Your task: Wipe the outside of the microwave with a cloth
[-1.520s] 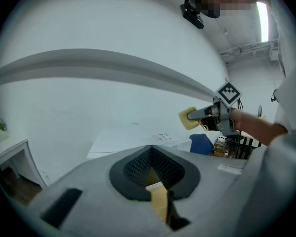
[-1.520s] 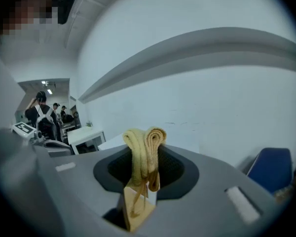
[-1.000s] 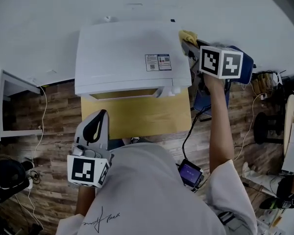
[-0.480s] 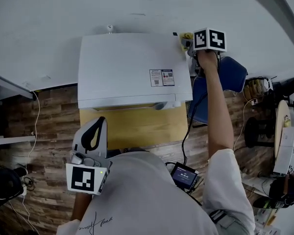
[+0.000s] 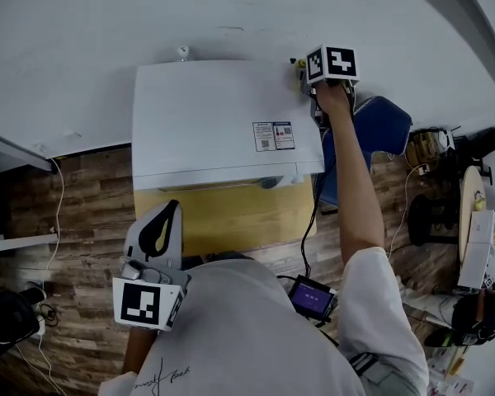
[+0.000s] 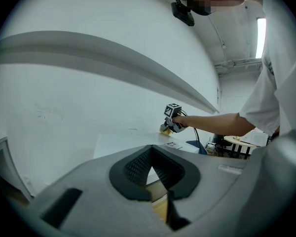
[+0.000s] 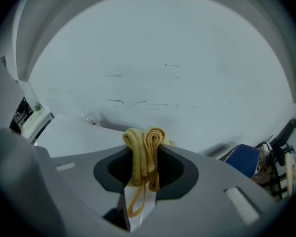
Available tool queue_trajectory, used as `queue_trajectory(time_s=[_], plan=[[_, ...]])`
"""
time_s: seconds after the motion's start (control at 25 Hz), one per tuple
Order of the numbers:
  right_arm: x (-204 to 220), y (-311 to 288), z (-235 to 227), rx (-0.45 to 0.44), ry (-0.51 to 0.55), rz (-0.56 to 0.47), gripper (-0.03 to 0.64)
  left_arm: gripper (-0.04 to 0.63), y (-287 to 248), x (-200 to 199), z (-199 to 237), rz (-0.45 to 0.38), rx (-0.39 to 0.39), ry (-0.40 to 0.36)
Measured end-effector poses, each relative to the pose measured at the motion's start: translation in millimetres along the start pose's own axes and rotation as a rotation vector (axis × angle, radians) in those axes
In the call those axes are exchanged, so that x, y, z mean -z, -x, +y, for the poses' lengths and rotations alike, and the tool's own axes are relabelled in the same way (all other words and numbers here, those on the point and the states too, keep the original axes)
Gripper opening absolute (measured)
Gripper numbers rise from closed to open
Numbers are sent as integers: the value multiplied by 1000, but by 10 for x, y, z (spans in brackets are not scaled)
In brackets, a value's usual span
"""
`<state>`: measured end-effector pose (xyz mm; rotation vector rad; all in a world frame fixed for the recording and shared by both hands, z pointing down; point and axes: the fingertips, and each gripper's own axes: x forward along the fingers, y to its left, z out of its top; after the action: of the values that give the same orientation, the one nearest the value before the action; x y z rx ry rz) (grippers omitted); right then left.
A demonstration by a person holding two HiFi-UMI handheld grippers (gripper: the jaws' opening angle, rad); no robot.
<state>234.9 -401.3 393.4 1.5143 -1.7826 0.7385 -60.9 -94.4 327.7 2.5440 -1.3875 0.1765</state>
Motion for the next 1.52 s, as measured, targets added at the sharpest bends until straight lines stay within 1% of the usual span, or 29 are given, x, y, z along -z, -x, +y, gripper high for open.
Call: queue_trajectory(time_s=[0.16, 0.36, 0.56, 0.68, 0.96, 1.52], plan=[[18, -24, 71, -6, 11, 15, 115, -9, -2, 6, -1, -5, 4, 16], [-32, -30, 196, -10, 36, 12, 115, -9, -14, 24, 0, -4, 8, 13], [-62, -44, 409, -57, 43, 8, 115, -9, -33, -6, -20, -18, 13, 18], [-85, -62, 508, -51, 71, 10, 115, -9, -24, -28, -18, -28, 12, 20], [-90, -82, 652, -72, 79, 16, 115, -9, -44, -32, -43, -31, 12, 22], [-172, -161, 1133, -144, 120, 19, 115, -9, -19, -36, -20, -38, -13, 16]])
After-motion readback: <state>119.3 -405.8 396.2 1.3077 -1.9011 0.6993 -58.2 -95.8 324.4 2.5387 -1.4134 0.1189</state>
